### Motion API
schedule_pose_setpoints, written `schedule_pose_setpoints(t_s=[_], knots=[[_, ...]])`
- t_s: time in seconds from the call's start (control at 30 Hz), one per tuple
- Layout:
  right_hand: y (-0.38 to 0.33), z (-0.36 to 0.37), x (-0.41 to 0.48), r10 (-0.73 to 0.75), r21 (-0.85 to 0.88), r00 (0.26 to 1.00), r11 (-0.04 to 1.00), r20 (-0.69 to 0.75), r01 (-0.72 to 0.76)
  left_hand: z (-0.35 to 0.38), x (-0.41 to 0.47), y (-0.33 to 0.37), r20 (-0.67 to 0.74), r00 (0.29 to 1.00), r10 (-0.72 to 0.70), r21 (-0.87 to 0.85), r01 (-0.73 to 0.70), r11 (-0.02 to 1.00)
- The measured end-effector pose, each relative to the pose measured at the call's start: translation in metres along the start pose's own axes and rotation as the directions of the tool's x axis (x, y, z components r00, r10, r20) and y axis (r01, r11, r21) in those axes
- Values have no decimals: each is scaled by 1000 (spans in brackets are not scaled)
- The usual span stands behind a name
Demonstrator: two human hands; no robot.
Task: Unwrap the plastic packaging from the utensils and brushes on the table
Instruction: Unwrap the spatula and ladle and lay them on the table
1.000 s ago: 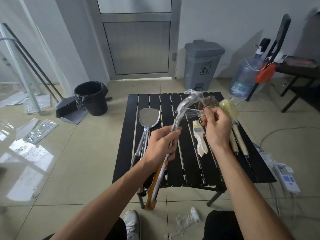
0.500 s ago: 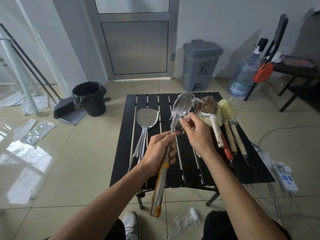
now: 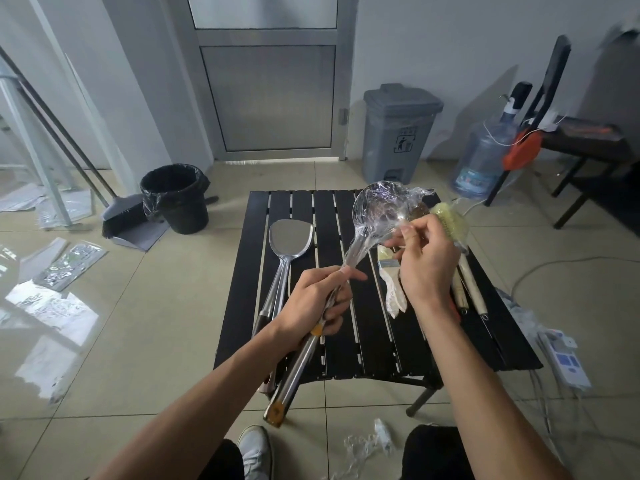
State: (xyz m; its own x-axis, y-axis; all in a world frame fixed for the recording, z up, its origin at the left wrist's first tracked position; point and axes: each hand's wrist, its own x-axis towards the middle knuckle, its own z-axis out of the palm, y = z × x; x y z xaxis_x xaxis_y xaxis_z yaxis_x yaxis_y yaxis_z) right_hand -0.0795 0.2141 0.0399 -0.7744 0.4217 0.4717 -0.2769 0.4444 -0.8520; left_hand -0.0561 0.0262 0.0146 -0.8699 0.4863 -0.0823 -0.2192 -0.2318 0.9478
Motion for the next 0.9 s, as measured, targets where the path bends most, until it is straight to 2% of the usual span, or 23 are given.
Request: schedule_pose_setpoints(t_s=[0.13, 0.33, 0.47, 0.57, 0.63, 0.73, 0.9], knots=[[-5, 1, -6, 37, 68, 999, 997, -6, -37, 1, 5, -2, -32, 999, 6, -7, -6, 1000], [-9, 1, -17, -120, 5, 992, 993, 35, 120, 0, 9, -4, -84, 996, 6, 2, -6, 1000], [-5, 2, -17, -128, -99, 975, 984, 180, 148, 0, 6, -4, -113, 993, -17, 3, 18, 1000], [-2, 1, -14, -67, -126, 959, 986, 277, 105, 2, 0, -8, -125, 992, -20, 76, 29, 997], [0, 4, -13, -88, -188, 948, 971, 306, 151, 5, -2, -10, -131, 991, -17, 138, 36, 990], [2, 10, -15, -100, -275, 949, 943, 301, 186, 9, -5, -10, -114, 993, 1, 231, 26, 973], [7, 2, -7, -183, -304, 937, 912, 297, 275, 6, -6, -8, -119, 993, 6, 340, 35, 940]])
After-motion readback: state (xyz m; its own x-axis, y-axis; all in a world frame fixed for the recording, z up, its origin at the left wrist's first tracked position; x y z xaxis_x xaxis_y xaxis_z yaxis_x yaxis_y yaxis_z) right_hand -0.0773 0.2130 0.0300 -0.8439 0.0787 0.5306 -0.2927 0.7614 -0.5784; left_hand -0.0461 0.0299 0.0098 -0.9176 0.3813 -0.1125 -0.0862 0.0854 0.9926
